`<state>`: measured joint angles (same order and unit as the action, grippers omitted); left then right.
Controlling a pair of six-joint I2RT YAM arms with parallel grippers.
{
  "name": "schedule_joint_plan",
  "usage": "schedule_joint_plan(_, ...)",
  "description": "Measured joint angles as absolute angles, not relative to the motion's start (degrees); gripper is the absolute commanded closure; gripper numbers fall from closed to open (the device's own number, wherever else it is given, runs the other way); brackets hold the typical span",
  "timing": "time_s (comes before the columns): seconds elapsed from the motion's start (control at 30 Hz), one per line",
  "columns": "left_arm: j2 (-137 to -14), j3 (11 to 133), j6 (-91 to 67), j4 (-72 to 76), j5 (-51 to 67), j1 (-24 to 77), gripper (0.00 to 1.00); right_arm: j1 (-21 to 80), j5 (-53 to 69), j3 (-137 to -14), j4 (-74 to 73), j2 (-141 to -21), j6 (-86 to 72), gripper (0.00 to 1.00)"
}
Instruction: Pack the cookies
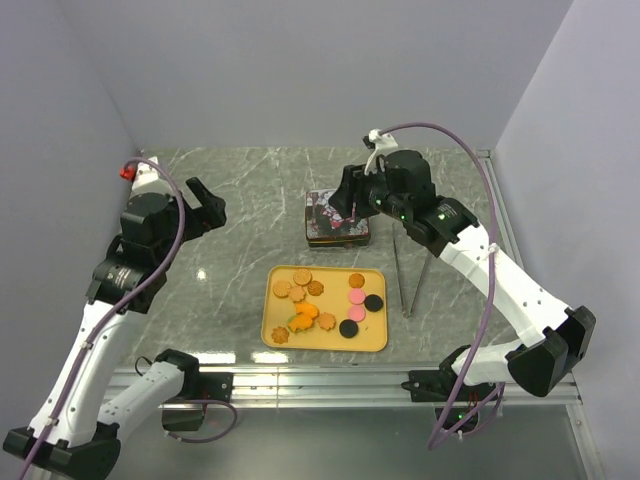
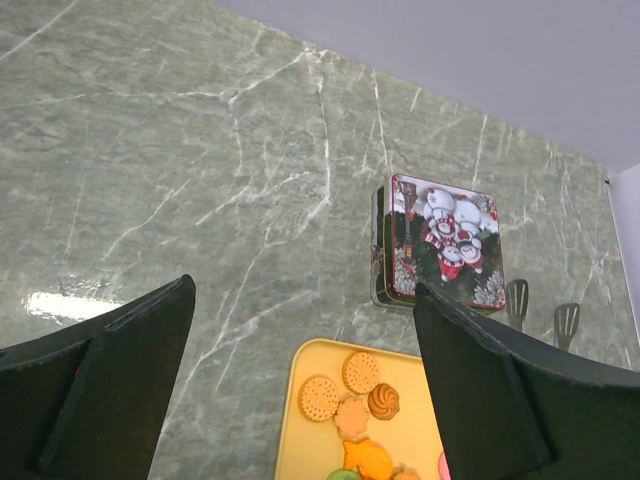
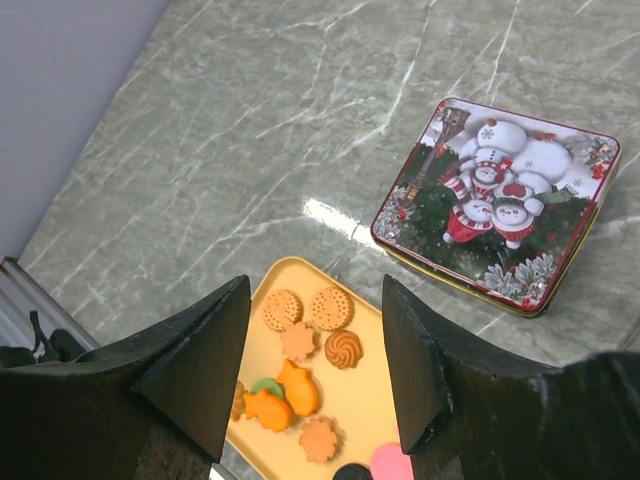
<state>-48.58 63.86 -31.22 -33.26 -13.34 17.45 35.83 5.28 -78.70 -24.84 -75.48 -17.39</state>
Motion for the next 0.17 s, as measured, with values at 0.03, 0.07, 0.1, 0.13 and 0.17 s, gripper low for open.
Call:
schedule_joint_plan(0.03, -48.3, 63.6, -31.3, -33.2, -13.6, 17.5, 0.05, 35.9, 5.5, -78.7, -24.9, -75.5, -17.2, 0.37)
schedule_joint_plan(0.07, -48.1, 63.4, -31.2, -33.2, -14.0, 17.5, 0.05, 35.9, 5.7, -78.7, -24.9, -75.5, -17.0, 0.37)
schedule_joint_plan(0.1, -47.9, 63.2, -31.2, -33.2, -14.4, 17.5, 0.04, 35.9, 5.8, -78.7, -24.9, -75.5, -16.8, 0.37)
schedule_joint_plan(0.13, -47.8, 63.1, -31.2, -33.2, -14.8, 17.5, 0.03, 35.9, 5.8, -78.7, -24.9, -75.5, -16.8, 0.37)
schedule_joint_plan(0.17, -47.9, 63.0, -31.2, -33.2, -15.0, 17.5, 0.02, 35.9, 5.9, -78.7, -24.9, -75.5, -16.6, 0.37)
